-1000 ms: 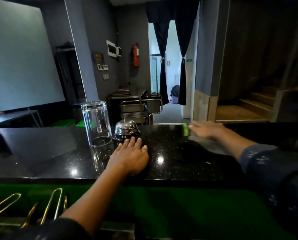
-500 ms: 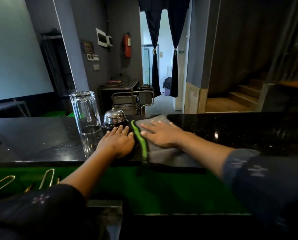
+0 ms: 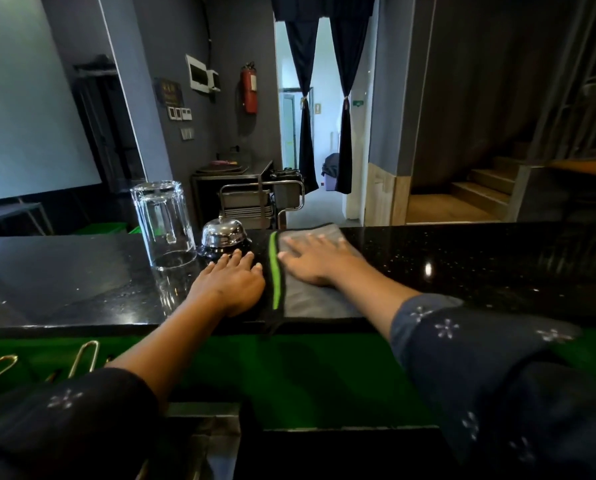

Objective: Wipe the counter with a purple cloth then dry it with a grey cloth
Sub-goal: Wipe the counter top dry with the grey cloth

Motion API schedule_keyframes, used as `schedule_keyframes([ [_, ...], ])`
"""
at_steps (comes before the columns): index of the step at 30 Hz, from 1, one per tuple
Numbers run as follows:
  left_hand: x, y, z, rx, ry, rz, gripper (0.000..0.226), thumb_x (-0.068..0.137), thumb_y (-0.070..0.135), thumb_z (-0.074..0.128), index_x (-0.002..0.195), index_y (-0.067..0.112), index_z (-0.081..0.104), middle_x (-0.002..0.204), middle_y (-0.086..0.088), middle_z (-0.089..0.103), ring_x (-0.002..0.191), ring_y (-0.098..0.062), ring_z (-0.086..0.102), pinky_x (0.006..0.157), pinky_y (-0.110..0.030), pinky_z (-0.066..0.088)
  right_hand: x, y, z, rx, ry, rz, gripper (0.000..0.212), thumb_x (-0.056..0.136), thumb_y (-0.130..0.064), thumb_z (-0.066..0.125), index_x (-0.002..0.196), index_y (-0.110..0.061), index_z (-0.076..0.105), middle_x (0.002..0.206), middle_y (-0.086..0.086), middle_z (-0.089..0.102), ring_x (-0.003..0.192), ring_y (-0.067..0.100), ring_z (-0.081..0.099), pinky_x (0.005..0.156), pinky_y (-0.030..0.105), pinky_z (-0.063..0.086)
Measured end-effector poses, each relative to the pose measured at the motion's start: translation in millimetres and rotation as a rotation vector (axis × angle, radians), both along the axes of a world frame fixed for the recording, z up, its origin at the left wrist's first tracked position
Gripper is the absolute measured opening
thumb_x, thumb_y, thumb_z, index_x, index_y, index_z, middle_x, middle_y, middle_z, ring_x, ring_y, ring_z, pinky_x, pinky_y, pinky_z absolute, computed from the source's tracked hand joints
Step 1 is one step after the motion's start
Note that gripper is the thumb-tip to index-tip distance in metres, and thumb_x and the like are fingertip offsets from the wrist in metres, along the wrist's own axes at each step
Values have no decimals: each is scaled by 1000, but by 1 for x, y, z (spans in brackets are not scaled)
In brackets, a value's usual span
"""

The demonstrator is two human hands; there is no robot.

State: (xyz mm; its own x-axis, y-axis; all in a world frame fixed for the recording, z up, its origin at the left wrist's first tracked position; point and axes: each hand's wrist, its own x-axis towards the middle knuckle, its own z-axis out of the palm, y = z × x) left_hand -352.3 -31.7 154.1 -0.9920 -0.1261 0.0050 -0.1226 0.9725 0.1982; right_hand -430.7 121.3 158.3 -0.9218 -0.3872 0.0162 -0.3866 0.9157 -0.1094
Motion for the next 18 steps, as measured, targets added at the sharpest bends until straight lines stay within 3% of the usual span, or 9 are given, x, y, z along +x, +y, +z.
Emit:
schedule_keyframes([
  [5,2,0,0,-8,-6,-17,57,100,42,12,153,21,5,160,-1,-3,147,-18,-3,118,-37,-2,34,47,-2,1,-33,140,60,94,-66,13,151,-45,7,163,-4,2,149,21,2,116,51,-3],
  [9,1,6,-3,-5,0,-4,57,100,42,13,153,21,5,160,0,-2,147,-18,-3,118,-36,-2,3,87,2,33,-48,-46,61,94,-67,10,151,-45,8,163,-2,4,149,22,3,115,53,-1],
  [11,-3,5,-3,-8,12,5,57,100,42,14,153,21,6,160,0,-1,147,-18,-2,119,-37,-1,-21,67,2,46,-35,-94,63,94,-66,10,152,-42,7,163,1,3,149,25,4,115,55,-1],
  [15,-6,-2,-7,-33,9,3,57,100,42,13,153,22,8,160,0,-1,147,-17,-1,120,-37,0,-38,-17,-2,37,4,20,65,94,-64,14,153,-36,8,163,3,2,149,28,4,114,61,-2],
  [18,-4,-3,-4,-43,15,-29,55,101,41,12,153,23,8,160,0,-1,147,-16,0,120,-36,0,-49,-31,-2,23,-9,61,67,93,-67,14,153,-37,11,162,4,5,148,29,5,114,63,-1],
])
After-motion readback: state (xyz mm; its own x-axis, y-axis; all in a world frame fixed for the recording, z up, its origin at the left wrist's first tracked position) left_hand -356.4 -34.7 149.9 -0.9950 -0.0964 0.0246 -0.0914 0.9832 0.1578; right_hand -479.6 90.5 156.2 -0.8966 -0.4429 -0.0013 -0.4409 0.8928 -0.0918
